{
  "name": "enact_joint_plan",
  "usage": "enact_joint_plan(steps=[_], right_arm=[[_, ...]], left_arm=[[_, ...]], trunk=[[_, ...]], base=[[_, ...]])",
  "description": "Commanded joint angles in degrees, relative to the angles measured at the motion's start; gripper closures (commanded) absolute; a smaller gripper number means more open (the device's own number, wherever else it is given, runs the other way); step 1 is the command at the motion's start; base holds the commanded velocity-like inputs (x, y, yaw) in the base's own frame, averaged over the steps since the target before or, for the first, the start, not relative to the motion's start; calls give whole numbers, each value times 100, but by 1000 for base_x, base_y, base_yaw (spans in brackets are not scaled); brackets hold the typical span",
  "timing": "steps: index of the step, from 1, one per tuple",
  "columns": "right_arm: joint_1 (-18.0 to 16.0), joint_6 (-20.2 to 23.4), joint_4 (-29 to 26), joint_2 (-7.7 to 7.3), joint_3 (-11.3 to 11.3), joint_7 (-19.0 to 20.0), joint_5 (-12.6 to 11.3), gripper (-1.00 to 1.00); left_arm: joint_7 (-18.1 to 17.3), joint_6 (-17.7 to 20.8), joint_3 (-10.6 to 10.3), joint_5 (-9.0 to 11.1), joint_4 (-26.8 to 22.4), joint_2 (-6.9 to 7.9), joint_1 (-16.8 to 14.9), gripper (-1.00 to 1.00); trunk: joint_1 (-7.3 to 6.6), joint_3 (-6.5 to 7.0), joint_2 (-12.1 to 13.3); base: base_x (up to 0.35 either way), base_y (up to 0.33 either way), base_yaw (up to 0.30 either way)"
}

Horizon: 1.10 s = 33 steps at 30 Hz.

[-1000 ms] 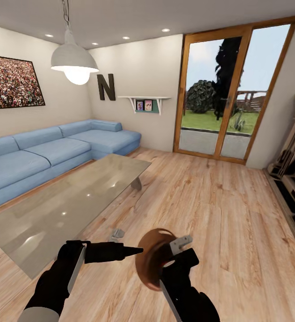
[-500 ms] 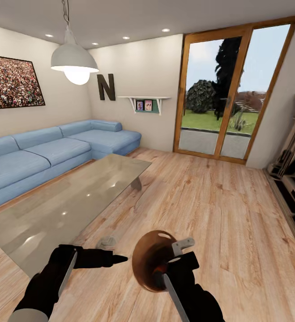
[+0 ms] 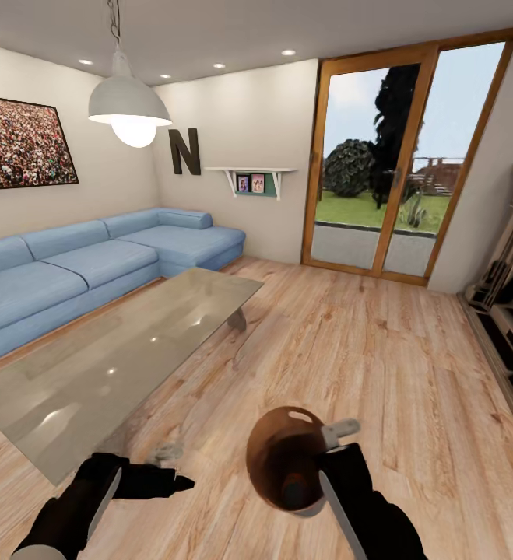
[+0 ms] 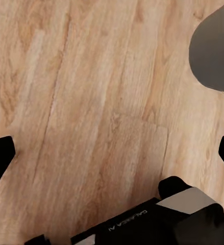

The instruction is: Put the three can of soda from the living room inside the tash can in the kitchen.

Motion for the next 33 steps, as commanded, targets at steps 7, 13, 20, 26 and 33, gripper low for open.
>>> enact_joint_plan(steps=[7, 13, 20, 26, 33], right_arm=[[-2, 8, -33, -243, -288, 517, 110, 100], [-2, -121, -34, -408, -370, 799, 108, 100], [-2, -237, -27, -546, -679, 1412, 144, 100], [-2, -402, -27, -701, -730, 1694, 119, 100], [-2, -441, -28, -708, -731, 1738, 132, 100]], left_arm=[[776, -228, 1, 31, 530, 23, -1, -100], [1007, -620, 15, 35, 998, 28, -1, -100], [1443, -1129, 18, 41, 1655, 45, -1, -100], [1930, -2130, 18, 51, 2731, 82, -1, -100], [1949, -2566, 16, 58, 3141, 78, -1, -100]], trunk=[[0, 1, -1], [0, 1, -1], [0, 1, -1], [0, 1, -1], [0, 1, -1]], base=[[0, 0, 0], [0, 0, 0], [0, 0, 0], [0, 0, 0], [0, 0, 0]])
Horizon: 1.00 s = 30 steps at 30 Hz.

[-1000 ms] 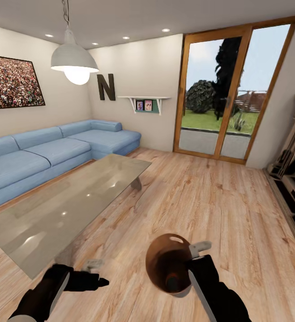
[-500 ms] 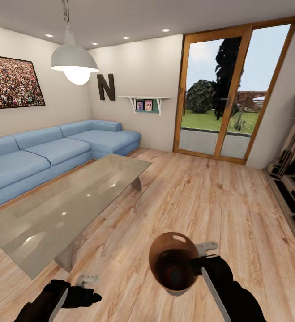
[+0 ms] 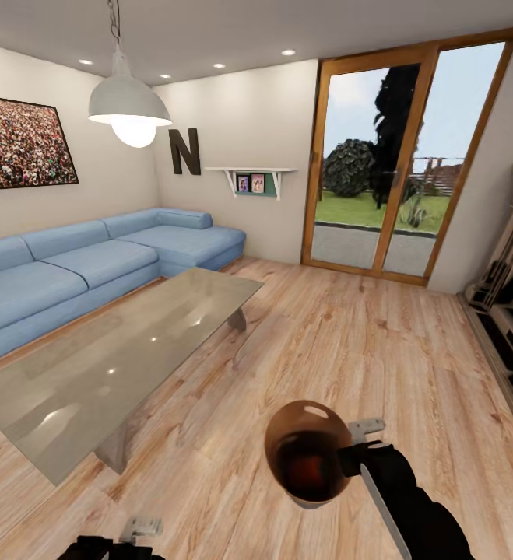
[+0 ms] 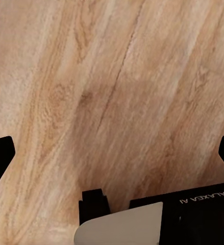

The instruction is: Put the three can of soda from the living room inside the tash can in the kitchen.

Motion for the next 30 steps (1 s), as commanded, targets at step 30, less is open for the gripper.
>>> enact_joint_plan(steps=[30], right_arm=[[-2, -13, -12, 7, 12, 12, -82, 100]], left_arm=[[1, -387, 2, 0, 238, -16, 0, -100]], trunk=[[0, 99, 0]], base=[[0, 0, 0]])
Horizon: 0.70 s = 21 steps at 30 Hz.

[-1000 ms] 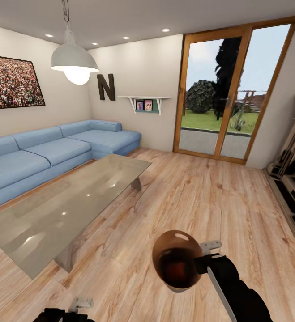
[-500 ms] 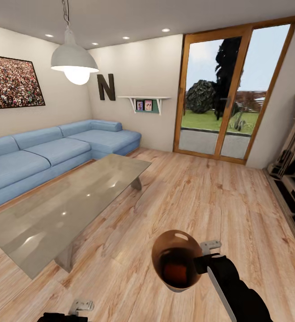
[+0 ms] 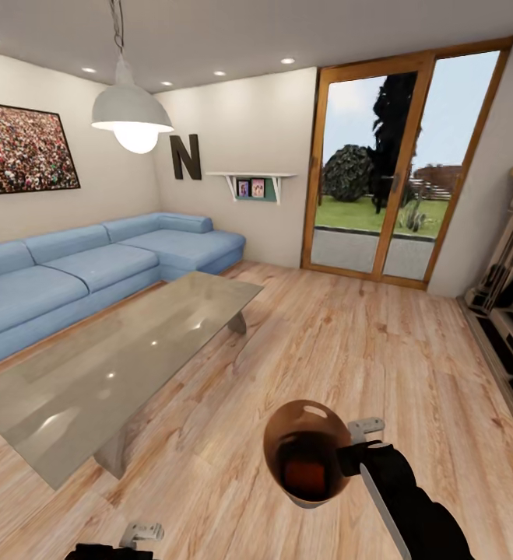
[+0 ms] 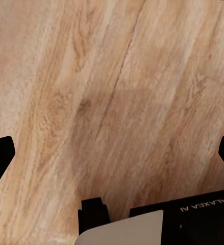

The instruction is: Put the three can of soda from the living room inside the tash can in the kitchen.

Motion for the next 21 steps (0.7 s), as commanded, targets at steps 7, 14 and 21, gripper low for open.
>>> enact_joint_plan(steps=[7, 14, 21], right_arm=[[-2, -3, -2, 6, 1, 8, -12, 100], [-2, -8, -2, 14, 1, 8, -6, 100], [-2, -10, -2, 18, 2, 8, -9, 100]], left_arm=[[0, 0, -5, 0, 9, -3, 0, -100], [0, 0, -2, 0, 9, -3, 0, -100], [0, 0, -8, 0, 9, -4, 0, -100]], trunk=[[0, 28, 0], [0, 45, 0], [0, 103, 0]], base=[[0, 0, 0], [0, 0, -12], [0, 0, -64]])
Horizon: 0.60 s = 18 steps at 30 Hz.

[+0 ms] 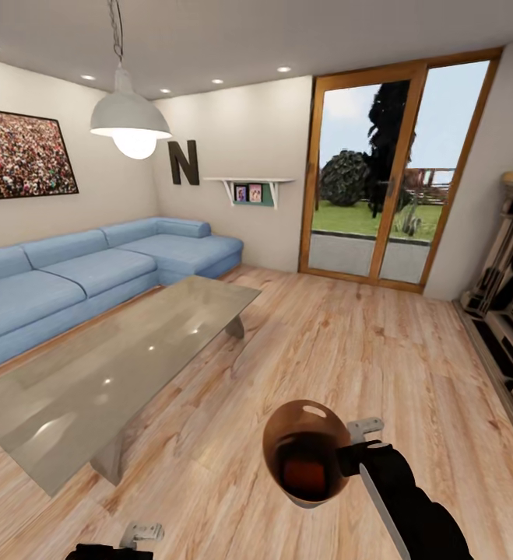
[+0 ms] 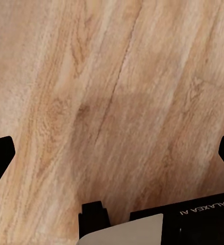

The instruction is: Put the three can of soda from the living room inside the tash can in the kitchen.

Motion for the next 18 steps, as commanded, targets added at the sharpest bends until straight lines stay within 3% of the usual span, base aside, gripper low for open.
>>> enact_joint_plan(steps=[1, 7, 18], right_arm=[[-2, -2, -3, 2, 2, 8, -23, 100], [-2, 2, -3, 6, 4, 8, -20, 100], [-2, -3, -3, 15, 9, 1, -15, 100]], left_arm=[[0, 0, 0, 1, 0, 0, 0, -100], [0, 0, -1, 1, 0, -7, 0, -100], [0, 0, -1, -1, 12, -11, 0, -100]], trunk=[[0, 6, 0], [0, 14, 0], [0, 14, 0]], base=[[0, 0, -66], [-67, 0, -64], [-314, 0, -58]])
